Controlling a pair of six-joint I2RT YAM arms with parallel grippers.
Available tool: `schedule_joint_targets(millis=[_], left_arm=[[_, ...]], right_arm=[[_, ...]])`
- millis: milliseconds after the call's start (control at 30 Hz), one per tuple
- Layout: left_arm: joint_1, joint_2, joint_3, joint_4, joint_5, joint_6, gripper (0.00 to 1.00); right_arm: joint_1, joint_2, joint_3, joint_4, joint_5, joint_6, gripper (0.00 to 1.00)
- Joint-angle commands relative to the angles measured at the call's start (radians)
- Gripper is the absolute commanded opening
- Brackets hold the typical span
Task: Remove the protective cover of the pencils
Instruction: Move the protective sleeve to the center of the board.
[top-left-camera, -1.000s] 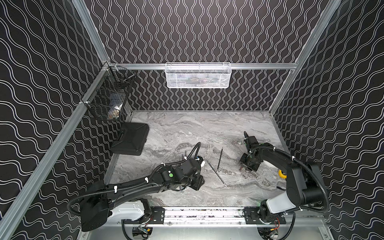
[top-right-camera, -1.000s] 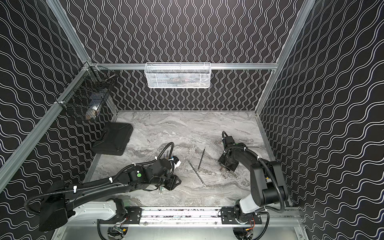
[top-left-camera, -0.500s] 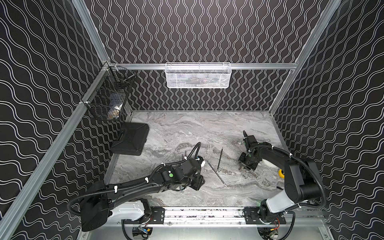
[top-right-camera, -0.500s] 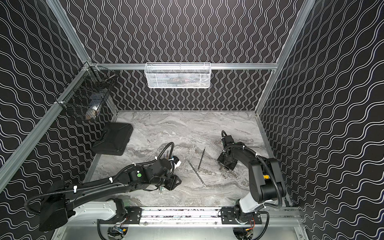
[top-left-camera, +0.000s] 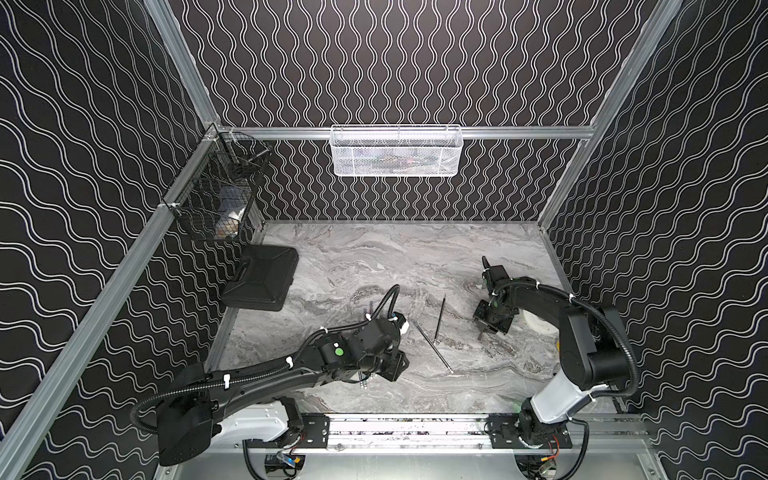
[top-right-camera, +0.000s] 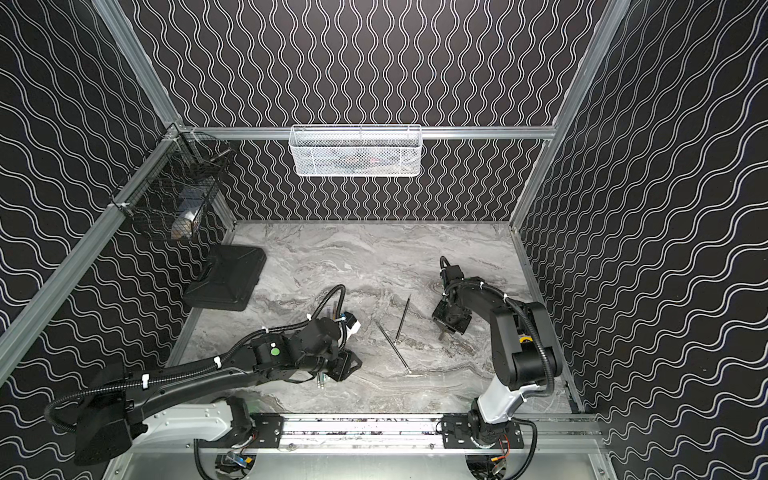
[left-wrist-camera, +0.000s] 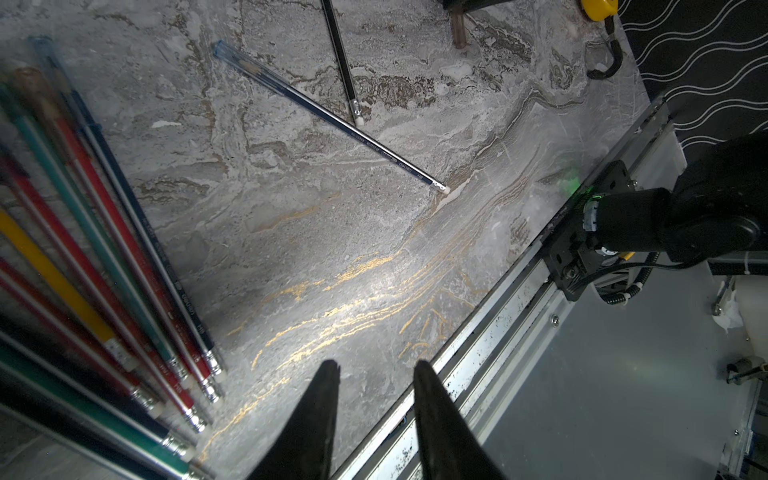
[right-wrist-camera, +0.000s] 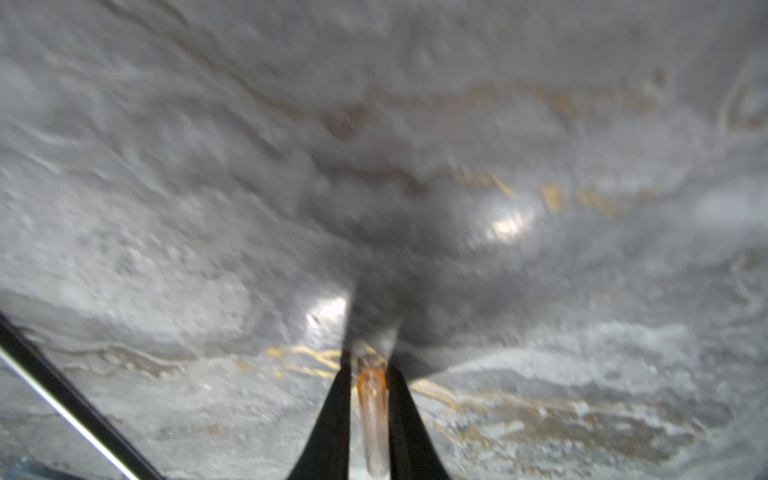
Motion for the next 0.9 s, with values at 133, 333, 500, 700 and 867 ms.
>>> schedule_joint_targets(millis=[133,333,500,700,867], left_arm=[[0.0,-0.033,0.004,-0.021,-0.003,0.009,0.35],[0.0,-0.055,0.015,-0.065,-0.013,0.02,0.35],[0.0,-0.062,0.019,-0.07,-0.02,0.024,0.35],[0.0,-0.028,0.024,-0.036,-0.001,0.021,0.35],[0.0,-0.017,0.031,-0.032,0.003,0.025,0.35]], right_arm=[[0.0,0.133,0.087,0.047,0.056,-0.081,0.15],[0.0,0.162,0.12,0.045,0.074,-0.107,0.25],[0.008,0.058,0.054,0.052,0.028,-0.1,0.38],[0.062,-0.036,-0.024,0.066,-0.053,-0.046,0.39],[0.12,-0.025,-0.015,0.058,-0.034,-0.014,0.4]])
